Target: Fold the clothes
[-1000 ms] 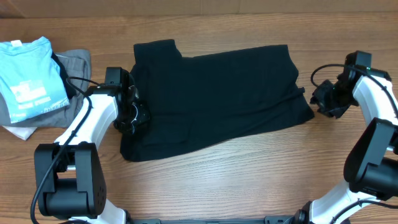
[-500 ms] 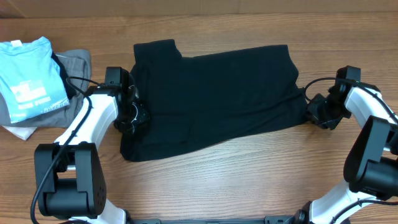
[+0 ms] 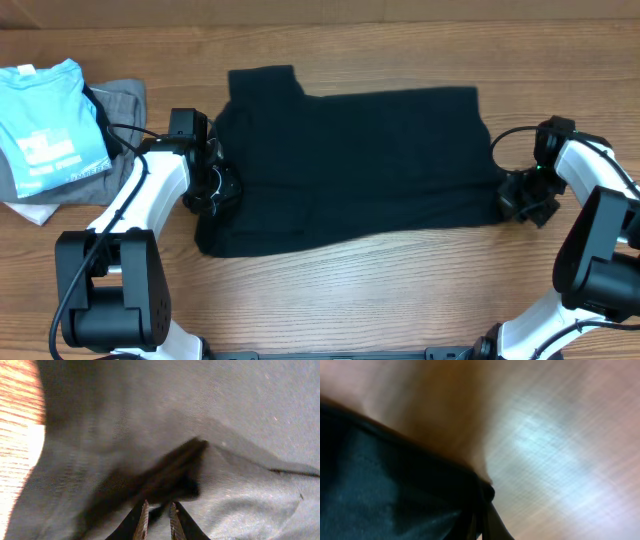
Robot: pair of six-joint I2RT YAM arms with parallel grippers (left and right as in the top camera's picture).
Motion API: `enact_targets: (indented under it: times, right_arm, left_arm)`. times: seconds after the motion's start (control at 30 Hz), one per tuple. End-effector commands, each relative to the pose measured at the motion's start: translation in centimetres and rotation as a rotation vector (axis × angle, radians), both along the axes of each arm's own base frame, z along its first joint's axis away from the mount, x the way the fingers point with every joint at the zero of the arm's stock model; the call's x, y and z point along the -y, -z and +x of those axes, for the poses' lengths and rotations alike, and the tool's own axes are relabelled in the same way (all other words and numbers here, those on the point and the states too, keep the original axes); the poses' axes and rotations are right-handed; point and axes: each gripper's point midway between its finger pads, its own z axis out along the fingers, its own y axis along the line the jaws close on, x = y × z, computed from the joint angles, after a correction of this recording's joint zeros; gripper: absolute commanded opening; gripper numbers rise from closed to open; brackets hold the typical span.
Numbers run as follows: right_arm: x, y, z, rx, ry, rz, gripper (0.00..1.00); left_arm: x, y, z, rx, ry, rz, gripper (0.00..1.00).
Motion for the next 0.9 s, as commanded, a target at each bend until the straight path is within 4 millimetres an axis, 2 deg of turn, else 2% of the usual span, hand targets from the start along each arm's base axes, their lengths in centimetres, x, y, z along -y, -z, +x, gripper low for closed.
enact_targets:
  times: [0.0,0.2,0.4,0.5,0.63,0.67,0.7,0.8,0.83,0.87]
  right_arm:
    - [2.1,-0.9,-1.3,-0.039,0.062,-0.114,0.04]
    - [2.7,-1.6,-3.7,-0.139,0.130,-0.178,0.04]
    - [2.7,-1.8,-3.9,-0.145,0.137,-0.182,0.04]
    - [2.4,-2.3,-3.6,-0.120,0.143,-0.170,0.04]
    - [2.6,-4.0,-2.6,-0.054,0.149,-0.180,0.09]
    - [2.8,-4.6,-2.3,-0.036,0.149,-0.185,0.12]
    - [2.9,-5.4,-1.9,-0.015,0.151,-0.190,0.21]
    - [3.3,-7.5,-0.8,0.045,0.149,-0.204,0.64]
    - [3.3,-8.2,-0.3,0.070,0.138,-0.203,0.70]
    - [3.2,-8.8,0.3,0.100,0.109,-0.189,0.70]
  left_arm:
    - [-0.1,0.0,-0.1,-0.003,-0.007,0.006,0.20]
    - [-0.3,0.1,-0.4,-0.017,-0.008,0.019,0.19]
    - [-0.8,0.0,-0.3,-0.013,-0.001,0.051,0.18]
    - [-1.0,-1.0,0.7,0.014,0.003,0.063,0.18]
    - [-1.4,-3.8,3.2,0.084,0.003,0.085,0.22]
    - [-1.4,-4.7,4.0,0.110,0.009,0.086,0.25]
    - [-1.4,-5.5,4.7,0.138,0.013,0.087,0.32]
    - [-1.3,-8.1,7.2,0.229,0.009,0.086,0.62]
    - [-1.3,-8.8,8.0,0.265,0.010,0.086,0.72]
    - [-1.0,-9.6,9.1,0.312,0.014,0.077,0.76]
